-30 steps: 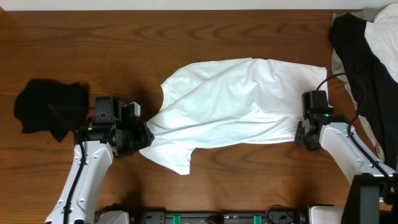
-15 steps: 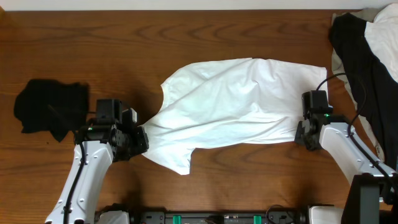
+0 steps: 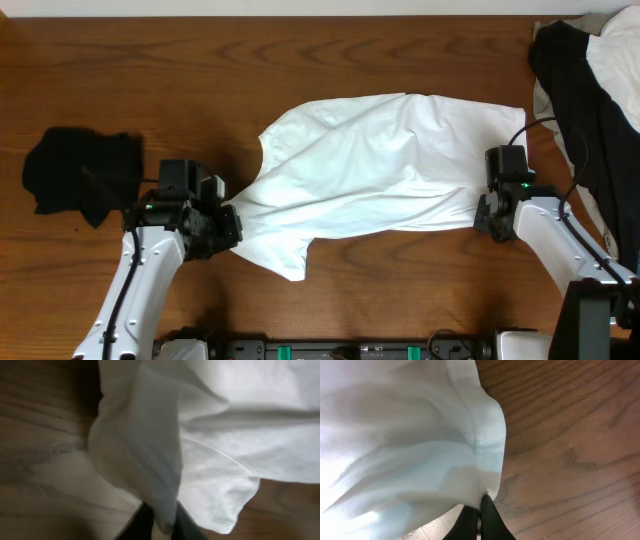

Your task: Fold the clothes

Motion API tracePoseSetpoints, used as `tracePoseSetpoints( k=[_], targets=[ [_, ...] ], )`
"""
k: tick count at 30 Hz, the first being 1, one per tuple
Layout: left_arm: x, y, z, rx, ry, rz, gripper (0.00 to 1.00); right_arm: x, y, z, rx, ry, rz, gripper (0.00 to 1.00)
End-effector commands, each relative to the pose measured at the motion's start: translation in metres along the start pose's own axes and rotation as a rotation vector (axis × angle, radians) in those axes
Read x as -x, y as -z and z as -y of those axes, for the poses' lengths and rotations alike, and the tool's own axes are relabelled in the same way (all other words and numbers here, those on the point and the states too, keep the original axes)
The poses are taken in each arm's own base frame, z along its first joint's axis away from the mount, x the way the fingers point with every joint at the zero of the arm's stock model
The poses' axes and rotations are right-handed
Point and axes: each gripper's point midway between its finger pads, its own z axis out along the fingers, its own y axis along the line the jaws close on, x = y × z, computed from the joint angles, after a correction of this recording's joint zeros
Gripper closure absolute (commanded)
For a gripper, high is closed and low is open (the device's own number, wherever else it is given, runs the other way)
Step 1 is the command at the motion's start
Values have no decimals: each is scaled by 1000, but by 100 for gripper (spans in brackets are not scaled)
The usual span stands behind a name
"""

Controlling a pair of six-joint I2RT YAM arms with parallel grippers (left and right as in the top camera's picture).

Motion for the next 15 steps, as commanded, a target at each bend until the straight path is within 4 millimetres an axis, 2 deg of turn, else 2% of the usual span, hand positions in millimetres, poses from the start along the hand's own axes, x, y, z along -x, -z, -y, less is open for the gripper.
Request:
tracePoseSetpoints(
  k=[1, 6, 9, 12, 15],
  targets=[
    [-2, -2, 2, -7, -16, -11, 94, 3, 2, 2, -2, -12, 15, 99],
    [-4, -1, 2, -5, -8, -17, 94, 5, 2, -5, 40, -16, 17, 99],
    [6, 9, 8, -17, -21, 29, 94, 15, 10, -11, 80, -20, 48, 99],
    [31, 40, 23, -51, -21, 147, 94, 34, 35, -7, 104, -46, 106, 99],
    [60, 90, 39, -93, -40, 312, 94, 65, 80, 8, 132, -92, 221, 99]
  ],
)
